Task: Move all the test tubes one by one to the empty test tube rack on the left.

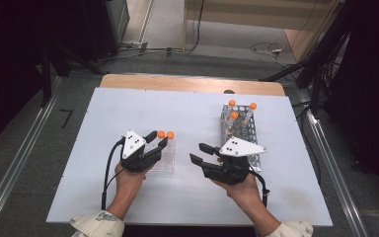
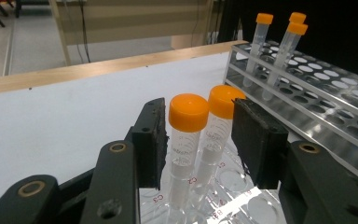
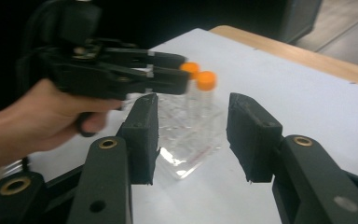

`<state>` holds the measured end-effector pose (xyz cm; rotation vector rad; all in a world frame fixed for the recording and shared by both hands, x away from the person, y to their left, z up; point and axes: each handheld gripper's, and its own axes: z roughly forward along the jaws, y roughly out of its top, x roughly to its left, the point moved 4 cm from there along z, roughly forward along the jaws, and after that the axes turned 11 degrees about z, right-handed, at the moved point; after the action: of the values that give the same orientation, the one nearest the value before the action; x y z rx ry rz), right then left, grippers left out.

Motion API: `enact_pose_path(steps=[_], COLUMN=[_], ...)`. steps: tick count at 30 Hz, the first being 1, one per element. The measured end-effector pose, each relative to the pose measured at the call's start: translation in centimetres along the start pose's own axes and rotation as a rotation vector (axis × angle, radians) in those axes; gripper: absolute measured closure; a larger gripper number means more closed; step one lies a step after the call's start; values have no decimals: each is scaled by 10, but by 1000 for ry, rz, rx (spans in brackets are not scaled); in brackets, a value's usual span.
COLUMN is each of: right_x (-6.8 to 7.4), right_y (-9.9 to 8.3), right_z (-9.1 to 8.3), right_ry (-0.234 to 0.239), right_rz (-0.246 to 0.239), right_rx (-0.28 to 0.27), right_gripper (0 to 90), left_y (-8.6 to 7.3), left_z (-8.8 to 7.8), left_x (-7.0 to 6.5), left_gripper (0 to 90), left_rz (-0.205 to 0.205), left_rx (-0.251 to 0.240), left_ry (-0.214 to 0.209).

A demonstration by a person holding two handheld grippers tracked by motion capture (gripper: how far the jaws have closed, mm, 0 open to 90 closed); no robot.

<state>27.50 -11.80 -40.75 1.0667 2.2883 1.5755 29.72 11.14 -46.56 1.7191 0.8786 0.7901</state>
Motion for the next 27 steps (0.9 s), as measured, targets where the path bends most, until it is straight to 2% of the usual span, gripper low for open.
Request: enact_pose_path(steps=[5, 9, 14, 21, 27], right_x=[-26, -51, -77, -101, -116], right_y=[3, 6, 7, 3, -1], right_z=[-5, -12, -16, -16, -10], right_ry=[-97, -173, -267, -350, -388], right_rz=[19, 51, 56, 60, 70], right_rx=[-31, -58, -75, -72, -56], right_gripper=[518, 518, 518, 513, 512], left_y=[1, 0, -2, -2, -1], left_z=[-13, -22, -32, -38, -38], left_x=[2, 3, 5, 6, 6], left_gripper=[477, 426, 402, 401, 401], left_rz=[-14, -24, -31, -35, -38], left_rx=[-28, -43, -55, -69, -75], left_ry=[-10, -2, 9, 17, 20])
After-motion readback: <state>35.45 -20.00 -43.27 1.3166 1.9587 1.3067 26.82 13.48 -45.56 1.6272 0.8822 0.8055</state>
